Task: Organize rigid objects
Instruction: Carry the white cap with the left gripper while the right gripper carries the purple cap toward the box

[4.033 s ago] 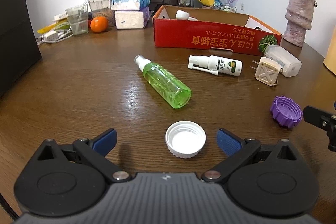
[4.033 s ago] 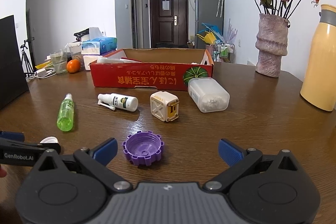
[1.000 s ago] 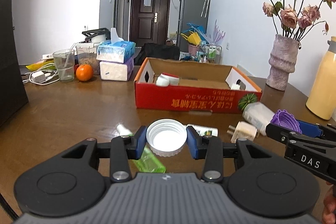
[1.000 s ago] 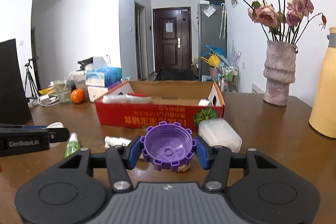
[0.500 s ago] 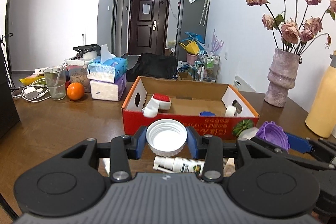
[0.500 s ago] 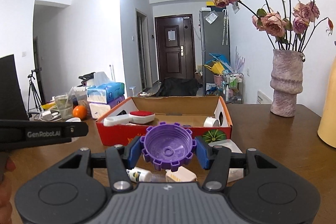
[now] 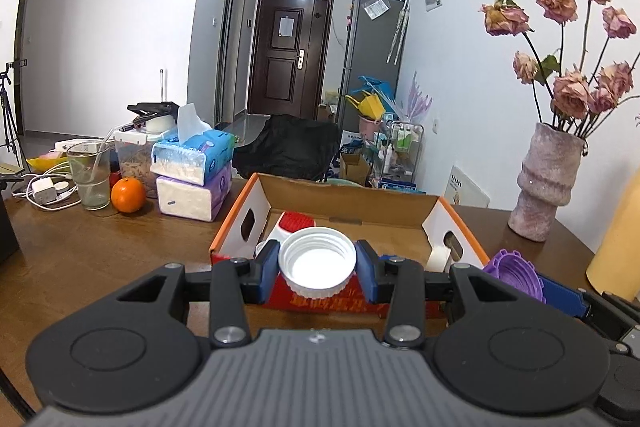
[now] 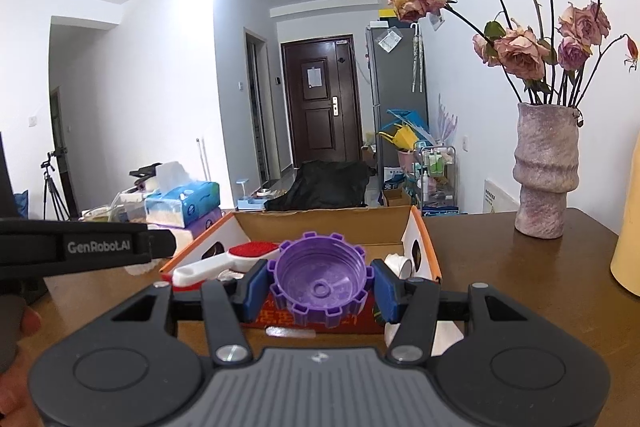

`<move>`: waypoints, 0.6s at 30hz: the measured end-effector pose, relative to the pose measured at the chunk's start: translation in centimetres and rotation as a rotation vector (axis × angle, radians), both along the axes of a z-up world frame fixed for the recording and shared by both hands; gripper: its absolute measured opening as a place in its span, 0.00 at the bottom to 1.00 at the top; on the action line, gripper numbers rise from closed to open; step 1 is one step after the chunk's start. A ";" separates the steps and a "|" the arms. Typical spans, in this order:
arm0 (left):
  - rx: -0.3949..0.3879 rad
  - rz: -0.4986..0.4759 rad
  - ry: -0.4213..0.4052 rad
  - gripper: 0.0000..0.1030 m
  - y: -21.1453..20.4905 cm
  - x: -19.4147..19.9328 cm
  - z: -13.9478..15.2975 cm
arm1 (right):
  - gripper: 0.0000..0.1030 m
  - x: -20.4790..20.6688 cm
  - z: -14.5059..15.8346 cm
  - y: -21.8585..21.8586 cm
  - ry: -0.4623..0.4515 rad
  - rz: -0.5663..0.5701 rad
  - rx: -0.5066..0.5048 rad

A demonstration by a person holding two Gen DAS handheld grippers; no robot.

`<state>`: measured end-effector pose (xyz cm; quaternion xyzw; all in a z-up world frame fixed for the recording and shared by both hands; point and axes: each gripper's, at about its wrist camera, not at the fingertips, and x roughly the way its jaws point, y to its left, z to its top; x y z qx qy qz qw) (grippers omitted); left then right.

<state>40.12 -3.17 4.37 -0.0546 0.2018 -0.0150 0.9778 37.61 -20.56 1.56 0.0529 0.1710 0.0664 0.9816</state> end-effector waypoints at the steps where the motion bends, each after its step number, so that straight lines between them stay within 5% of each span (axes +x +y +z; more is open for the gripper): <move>1: -0.002 0.003 -0.003 0.40 0.0 0.3 0.0 | 0.52 0.3 -0.1 0.0 0.003 -0.002 0.003; 18: -0.018 0.035 -0.007 0.40 0.8 6.0 -0.4 | 0.52 5.8 -0.9 0.6 0.038 0.007 -0.005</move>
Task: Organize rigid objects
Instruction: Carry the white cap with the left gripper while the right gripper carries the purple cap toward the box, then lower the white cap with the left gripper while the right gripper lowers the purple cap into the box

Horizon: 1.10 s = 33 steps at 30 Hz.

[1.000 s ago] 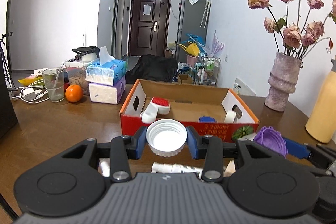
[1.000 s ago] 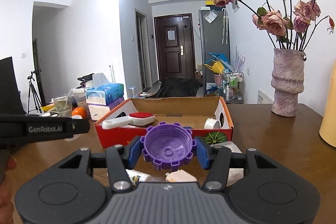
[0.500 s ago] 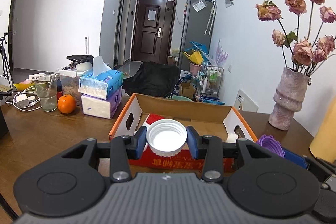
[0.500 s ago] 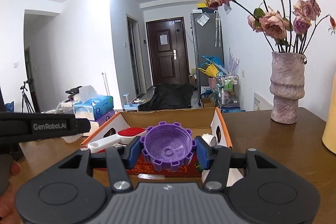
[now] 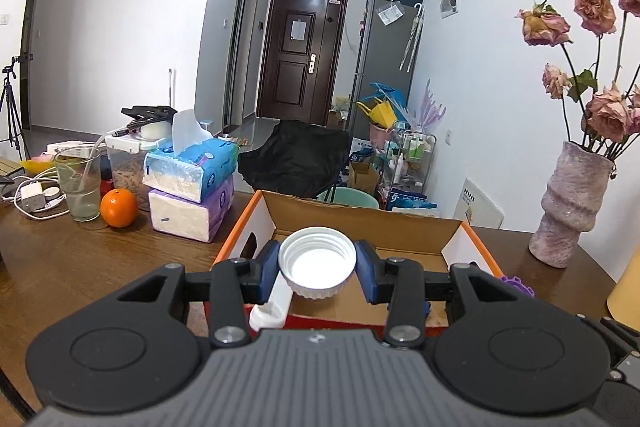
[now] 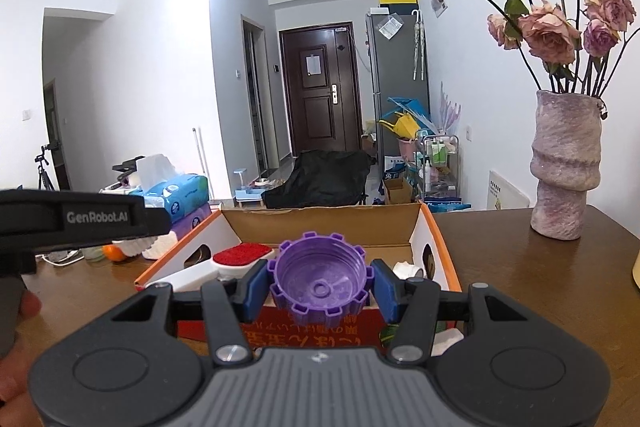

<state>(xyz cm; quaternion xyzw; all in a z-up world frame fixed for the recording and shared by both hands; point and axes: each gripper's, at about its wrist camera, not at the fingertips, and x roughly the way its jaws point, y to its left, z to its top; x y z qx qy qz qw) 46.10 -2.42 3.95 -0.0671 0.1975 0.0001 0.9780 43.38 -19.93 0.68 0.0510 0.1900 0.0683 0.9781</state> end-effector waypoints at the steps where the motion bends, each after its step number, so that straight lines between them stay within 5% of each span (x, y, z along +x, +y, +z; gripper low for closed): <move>1: 0.001 0.001 0.001 0.40 0.0 0.3 -0.1 | 0.52 0.2 0.0 0.1 0.000 0.001 -0.001; 33: 0.053 0.025 0.025 0.40 -0.1 8.1 -1.1 | 0.52 9.5 -1.4 0.2 0.077 -0.006 -0.032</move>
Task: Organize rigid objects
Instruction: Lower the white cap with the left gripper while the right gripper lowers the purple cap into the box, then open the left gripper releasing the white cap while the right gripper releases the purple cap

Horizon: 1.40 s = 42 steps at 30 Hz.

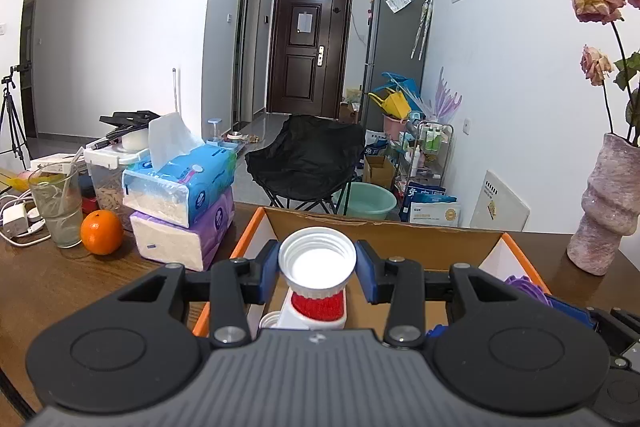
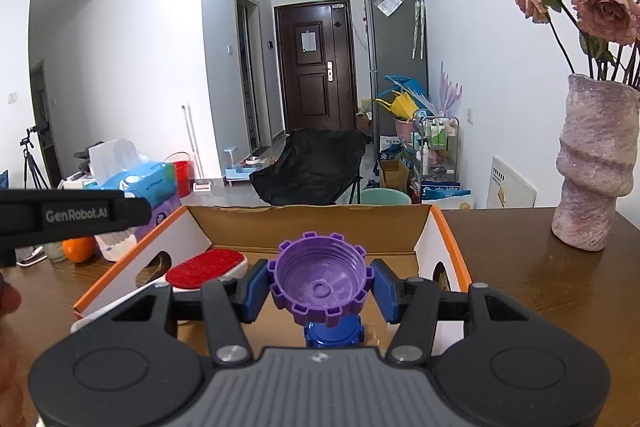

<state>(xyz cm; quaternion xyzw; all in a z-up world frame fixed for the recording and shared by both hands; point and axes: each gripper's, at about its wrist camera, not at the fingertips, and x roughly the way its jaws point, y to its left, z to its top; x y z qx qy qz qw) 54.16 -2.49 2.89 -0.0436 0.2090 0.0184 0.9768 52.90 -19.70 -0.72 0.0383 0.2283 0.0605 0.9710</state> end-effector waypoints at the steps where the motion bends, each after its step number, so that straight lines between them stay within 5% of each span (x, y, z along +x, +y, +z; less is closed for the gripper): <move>1: 0.002 0.000 0.000 0.40 0.0 0.2 0.0 | 0.52 0.3 -0.1 0.0 0.003 0.000 -0.002; 20: 0.058 -0.036 0.093 0.40 -0.6 4.8 -2.4 | 0.52 3.9 -1.8 0.3 0.081 0.000 -0.071; 37: 0.070 -0.032 0.155 0.40 -0.5 5.0 -3.0 | 0.52 4.2 -2.1 0.5 0.102 0.021 -0.079; 39: 0.070 -0.040 0.148 0.45 -0.4 4.8 -2.7 | 0.52 4.2 -2.2 0.5 0.102 0.028 -0.080; 42: 0.101 -0.016 0.131 0.80 -0.3 4.2 -2.3 | 0.60 4.0 -2.1 0.7 0.104 0.041 -0.081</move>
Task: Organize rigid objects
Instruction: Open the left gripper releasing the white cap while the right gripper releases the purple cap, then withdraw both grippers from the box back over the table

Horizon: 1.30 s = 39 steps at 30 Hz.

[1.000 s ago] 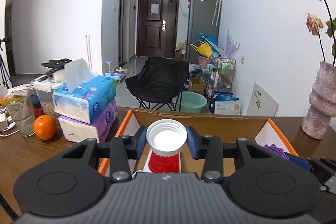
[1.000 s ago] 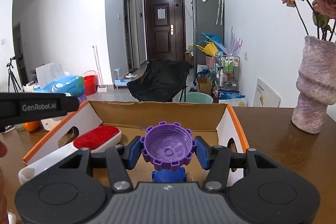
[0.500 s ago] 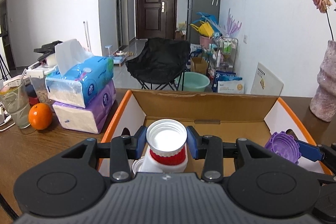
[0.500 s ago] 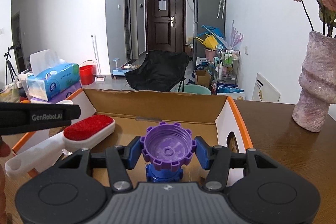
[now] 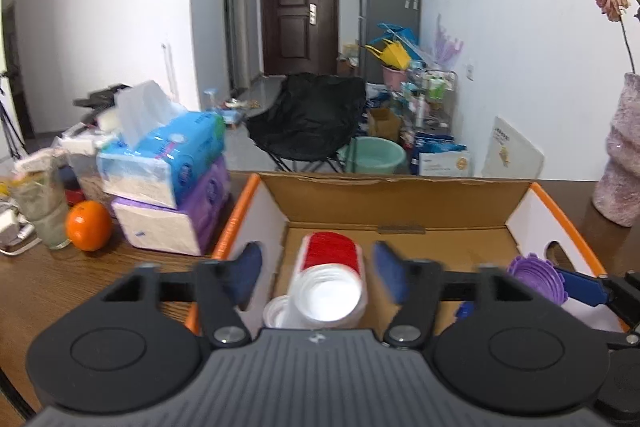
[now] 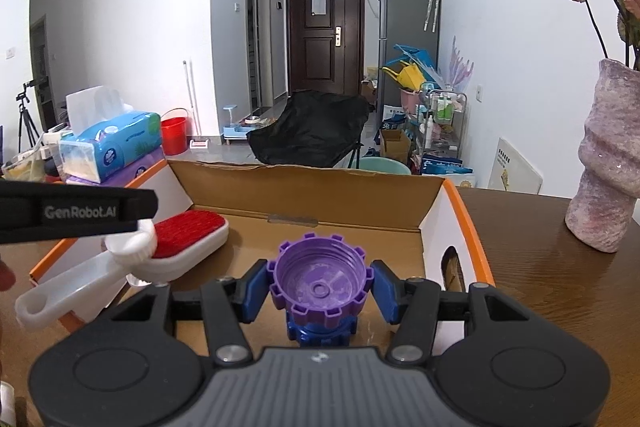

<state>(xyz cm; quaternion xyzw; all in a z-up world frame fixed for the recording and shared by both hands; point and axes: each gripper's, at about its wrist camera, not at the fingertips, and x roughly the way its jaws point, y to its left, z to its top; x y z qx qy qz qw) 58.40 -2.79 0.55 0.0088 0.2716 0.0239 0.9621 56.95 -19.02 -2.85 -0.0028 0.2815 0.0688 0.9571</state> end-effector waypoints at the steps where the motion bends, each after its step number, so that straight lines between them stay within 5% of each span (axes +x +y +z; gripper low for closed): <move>1: 0.011 0.008 -0.014 0.86 0.1 -0.3 0.2 | 0.82 0.0 0.1 0.0 0.000 -0.003 -0.001; 3: 0.017 0.012 -0.030 0.95 0.3 -0.7 0.5 | 1.00 -0.5 0.3 0.0 -0.027 -0.022 -0.001; 21: 0.006 0.050 -0.056 1.00 1.7 -2.6 1.5 | 1.00 -2.9 1.6 -0.7 -0.075 -0.062 0.011; 39: -0.010 0.047 -0.114 1.00 2.6 -9.2 3.5 | 1.00 -9.5 3.3 -2.6 -0.126 -0.091 0.012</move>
